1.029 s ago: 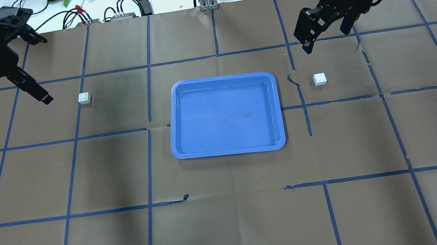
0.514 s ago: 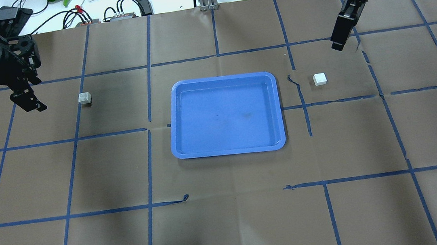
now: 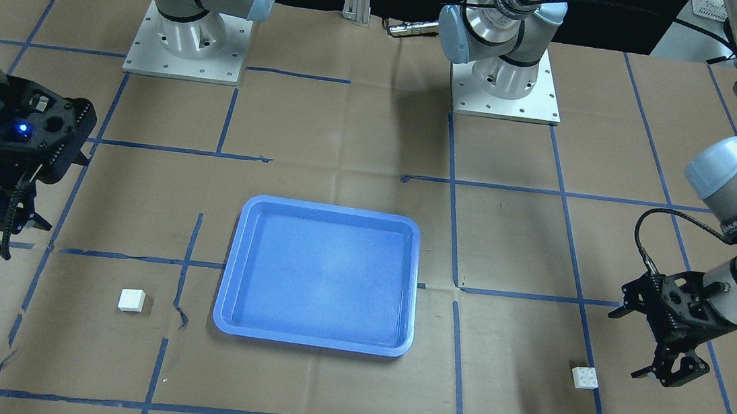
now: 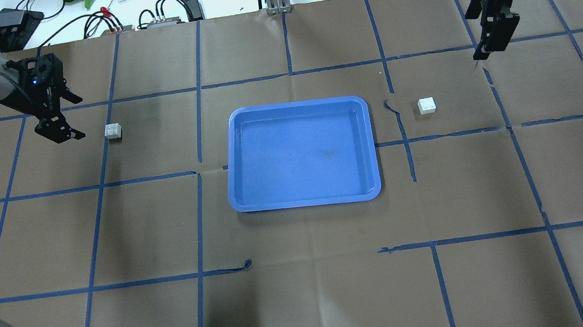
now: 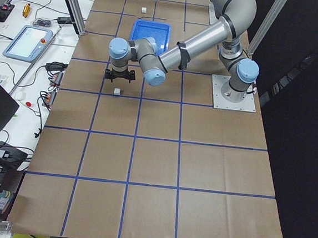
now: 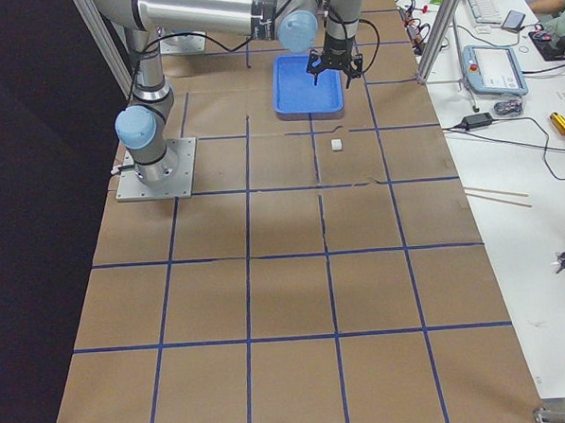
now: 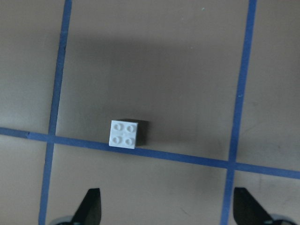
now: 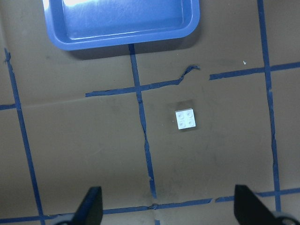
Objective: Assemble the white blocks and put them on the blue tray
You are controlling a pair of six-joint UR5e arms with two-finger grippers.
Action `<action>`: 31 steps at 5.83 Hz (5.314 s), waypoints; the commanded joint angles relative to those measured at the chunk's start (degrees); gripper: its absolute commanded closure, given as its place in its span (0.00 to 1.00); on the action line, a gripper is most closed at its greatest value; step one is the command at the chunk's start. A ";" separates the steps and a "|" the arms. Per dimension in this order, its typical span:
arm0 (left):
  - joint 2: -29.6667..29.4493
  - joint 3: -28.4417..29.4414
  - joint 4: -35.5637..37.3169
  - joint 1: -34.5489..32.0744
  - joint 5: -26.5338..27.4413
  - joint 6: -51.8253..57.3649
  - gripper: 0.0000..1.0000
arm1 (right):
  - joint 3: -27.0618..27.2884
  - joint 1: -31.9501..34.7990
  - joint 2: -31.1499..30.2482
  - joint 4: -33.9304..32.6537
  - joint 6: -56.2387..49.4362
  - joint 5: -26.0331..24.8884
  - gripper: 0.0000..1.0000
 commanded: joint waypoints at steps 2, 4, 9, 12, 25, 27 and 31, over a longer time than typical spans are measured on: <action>-6.88 0.62 4.68 0.30 -4.56 -0.05 0.03 | 0.00 -5.84 6.19 -0.69 -18.25 10.95 0.00; -9.43 0.88 4.78 1.35 -4.03 2.22 0.03 | 1.31 -6.73 10.75 -4.70 -22.12 17.03 0.00; -10.41 1.06 4.43 1.62 -4.03 3.90 0.69 | 11.85 -8.49 16.92 -23.07 -18.58 23.28 0.00; -7.17 0.89 2.60 0.92 -4.29 3.47 0.87 | 14.40 -9.19 19.12 -24.86 -18.11 27.23 0.00; -3.37 -10.89 14.27 -38.37 -2.19 -28.88 0.74 | 17.22 -10.51 19.39 -27.23 -24.44 26.97 0.53; -2.85 -11.51 14.01 -38.37 -1.92 -28.96 0.11 | 16.61 -10.51 19.21 -27.23 -24.44 27.06 0.77; 10.21 -9.40 -5.36 -34.35 -1.75 -28.79 0.07 | 12.13 -9.64 12.75 -20.51 -17.78 26.88 0.90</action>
